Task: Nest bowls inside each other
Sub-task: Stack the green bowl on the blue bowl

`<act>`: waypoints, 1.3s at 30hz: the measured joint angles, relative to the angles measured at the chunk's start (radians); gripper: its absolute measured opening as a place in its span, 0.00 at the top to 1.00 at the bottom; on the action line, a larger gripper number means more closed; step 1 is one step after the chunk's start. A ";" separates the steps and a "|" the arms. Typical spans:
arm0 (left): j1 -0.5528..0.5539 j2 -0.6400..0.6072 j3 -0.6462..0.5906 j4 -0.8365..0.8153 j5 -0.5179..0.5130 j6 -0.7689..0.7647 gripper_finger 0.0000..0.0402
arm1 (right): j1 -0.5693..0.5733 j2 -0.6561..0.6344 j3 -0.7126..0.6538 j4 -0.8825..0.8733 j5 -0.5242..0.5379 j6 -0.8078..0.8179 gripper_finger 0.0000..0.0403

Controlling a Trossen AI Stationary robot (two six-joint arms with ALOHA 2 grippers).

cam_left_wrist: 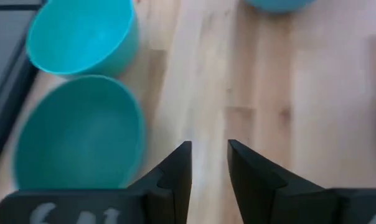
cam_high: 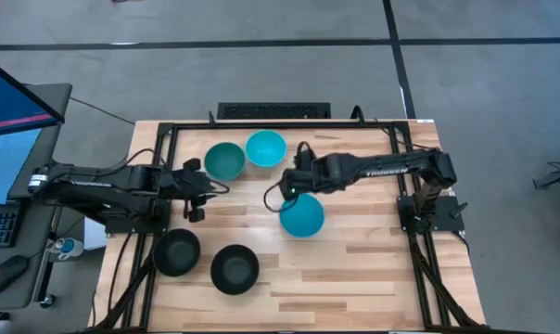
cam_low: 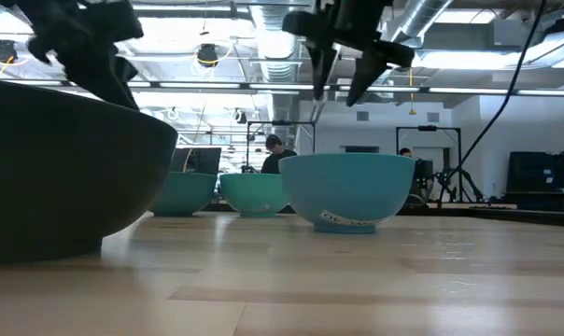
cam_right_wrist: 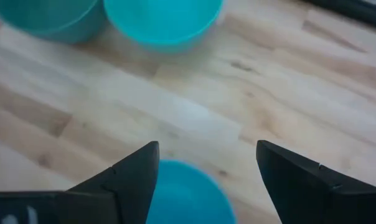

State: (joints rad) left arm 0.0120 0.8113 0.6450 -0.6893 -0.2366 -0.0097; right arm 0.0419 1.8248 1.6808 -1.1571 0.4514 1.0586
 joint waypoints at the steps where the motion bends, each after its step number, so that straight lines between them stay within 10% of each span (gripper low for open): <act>1: 0.021 0.019 0.000 0.002 -0.003 0.028 0.75 | -0.016 -0.003 0.003 -0.011 0.000 -0.010 0.27; 19: 0.299 0.537 0.278 -0.014 0.049 0.287 0.47 | -0.118 -0.183 -0.005 -0.216 0.186 -0.209 0.24; 39: 0.397 0.627 0.203 0.023 0.177 0.234 0.50 | -0.219 -0.516 -0.265 -0.195 0.216 -0.176 0.24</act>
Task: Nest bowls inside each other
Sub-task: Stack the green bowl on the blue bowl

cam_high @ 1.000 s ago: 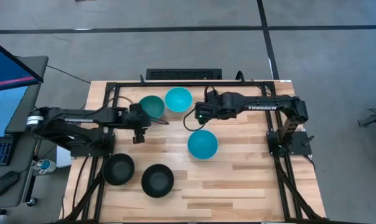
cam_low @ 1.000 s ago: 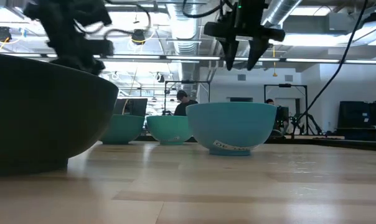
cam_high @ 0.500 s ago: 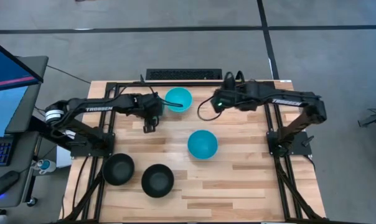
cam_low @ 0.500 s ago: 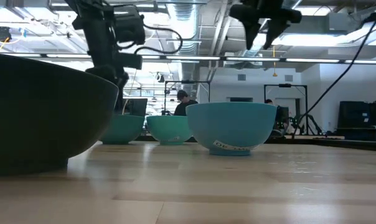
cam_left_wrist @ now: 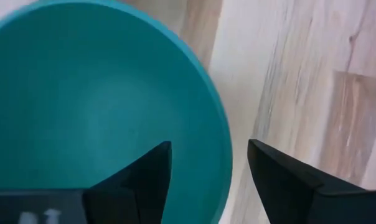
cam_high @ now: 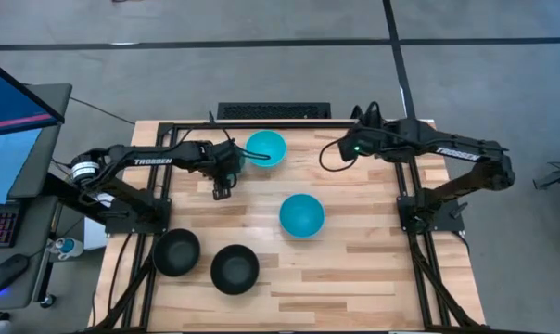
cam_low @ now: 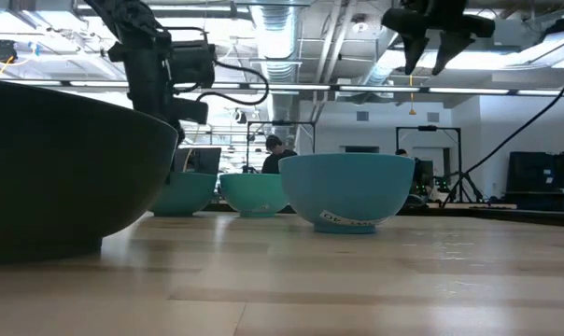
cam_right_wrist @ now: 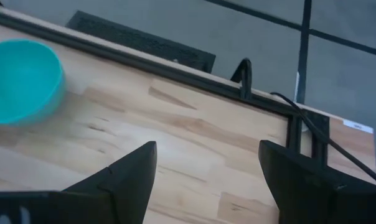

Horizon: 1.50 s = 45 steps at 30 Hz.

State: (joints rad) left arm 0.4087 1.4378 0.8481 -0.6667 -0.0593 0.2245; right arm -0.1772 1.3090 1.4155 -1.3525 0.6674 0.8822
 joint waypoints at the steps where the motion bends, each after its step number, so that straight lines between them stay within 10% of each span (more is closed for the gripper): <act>1: -0.001 0.005 -0.001 0.005 -0.002 0.000 0.51 | 0.002 -0.006 0.000 0.004 0.000 0.000 0.24; 12: 0.003 0.011 -0.001 0.003 -0.014 0.051 0.97 | -0.002 -0.020 -0.003 -0.009 0.000 0.000 0.24; 20: -0.041 0.015 0.080 -0.101 0.033 0.009 0.99 | -0.020 -0.037 -0.003 -0.081 0.012 -0.001 0.24; 32: -0.247 0.034 0.553 -0.355 0.027 -0.081 1.00 | -0.167 -0.124 -0.060 -0.125 0.016 -0.050 0.24; 45: -0.522 0.428 1.034 -0.538 -0.054 -0.041 1.00 | -0.283 -0.307 -0.297 -0.080 -0.067 -0.030 0.24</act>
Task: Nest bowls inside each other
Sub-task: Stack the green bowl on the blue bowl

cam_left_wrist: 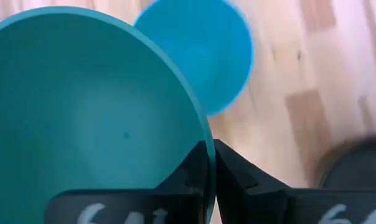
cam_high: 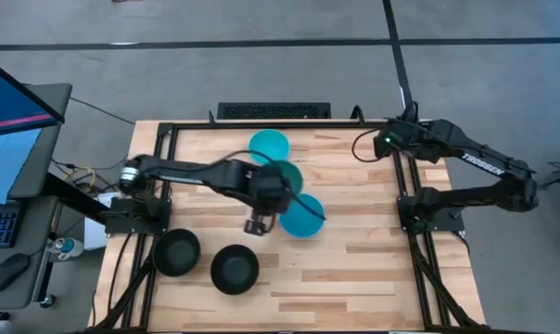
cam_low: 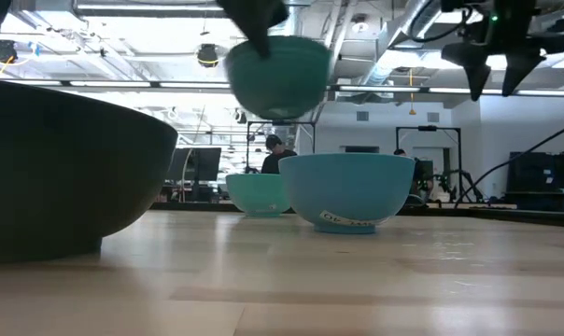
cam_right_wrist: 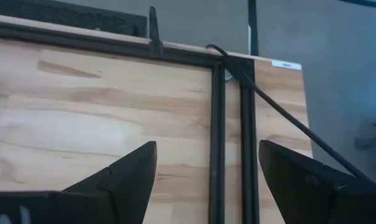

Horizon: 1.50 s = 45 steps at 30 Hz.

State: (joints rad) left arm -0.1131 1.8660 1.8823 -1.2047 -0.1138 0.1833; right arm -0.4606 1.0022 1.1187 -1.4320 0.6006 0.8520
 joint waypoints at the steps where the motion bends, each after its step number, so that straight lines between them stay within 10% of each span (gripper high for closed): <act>1: -0.010 0.029 0.033 0.000 0.000 -0.021 1.00 | 0.000 -0.016 -0.006 0.008 0.000 -0.016 0.24; 13: -0.075 0.399 0.422 -0.055 0.022 -0.130 1.00 | 0.063 -0.240 -0.050 0.027 -0.027 -0.064 0.24; 45: -0.121 0.485 0.431 -0.023 -0.069 -0.256 0.80 | 0.133 -0.263 -0.050 0.027 -0.024 -0.049 0.24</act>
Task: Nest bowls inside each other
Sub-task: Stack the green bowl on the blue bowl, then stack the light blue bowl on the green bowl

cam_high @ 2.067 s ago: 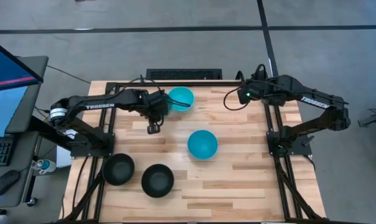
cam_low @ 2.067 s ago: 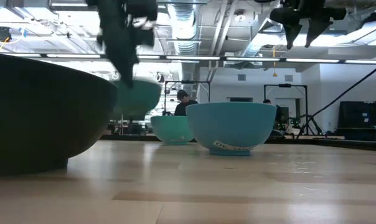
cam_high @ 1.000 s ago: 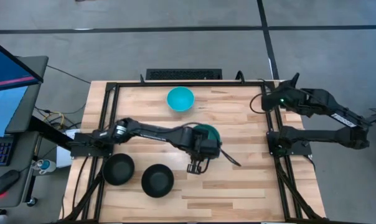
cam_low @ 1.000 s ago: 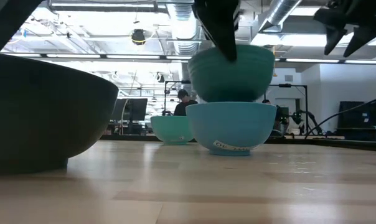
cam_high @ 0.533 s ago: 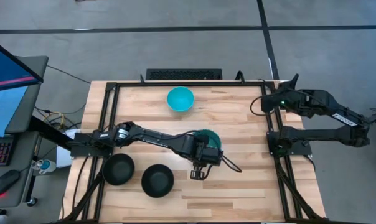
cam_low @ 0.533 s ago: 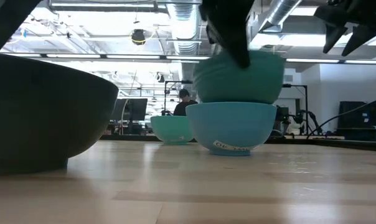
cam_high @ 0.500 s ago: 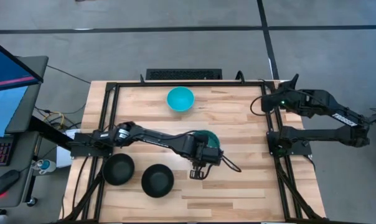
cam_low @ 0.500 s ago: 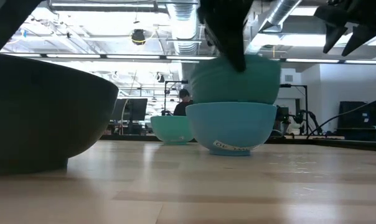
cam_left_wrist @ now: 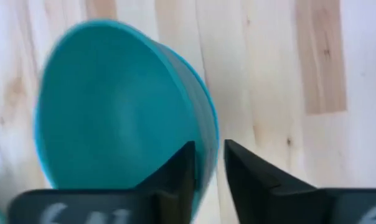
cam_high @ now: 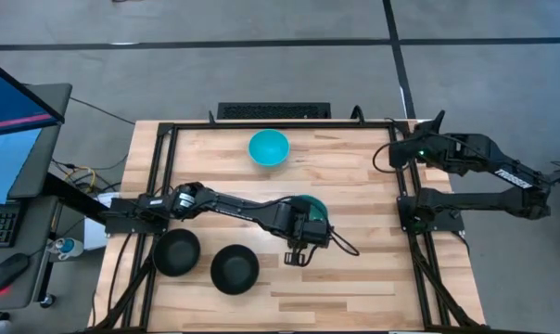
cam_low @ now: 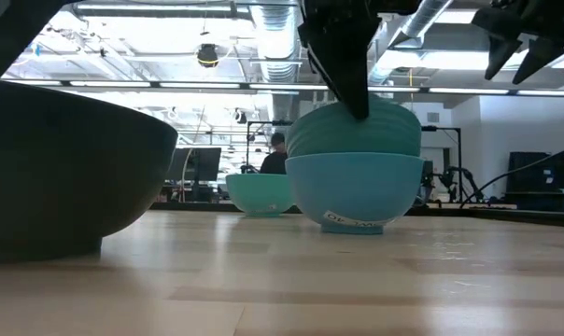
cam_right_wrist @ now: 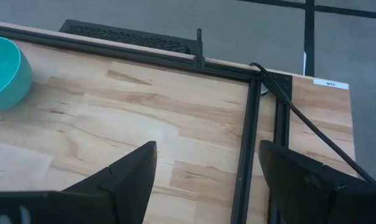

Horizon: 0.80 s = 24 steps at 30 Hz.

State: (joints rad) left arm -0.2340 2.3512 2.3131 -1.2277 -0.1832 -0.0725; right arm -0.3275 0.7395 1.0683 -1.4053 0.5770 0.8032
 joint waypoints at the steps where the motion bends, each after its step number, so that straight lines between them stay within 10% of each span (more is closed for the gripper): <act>1: 0.000 0.000 0.000 -0.007 0.005 -0.012 0.77 | 0.000 0.000 0.000 0.000 0.000 -0.001 0.24; 13: 0.006 -0.071 0.024 -0.161 -0.094 -0.044 0.54 | -0.002 -0.001 0.000 -0.003 0.006 -0.026 0.24; 24: 0.202 -0.173 0.021 -0.135 -0.100 0.091 0.93 | -0.035 -0.001 0.000 -0.008 -0.001 -0.044 0.24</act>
State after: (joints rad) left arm -0.0316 2.1778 2.3337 -1.3624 -0.2837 0.0182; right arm -0.3626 0.7383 1.0683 -1.4132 0.5764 0.7594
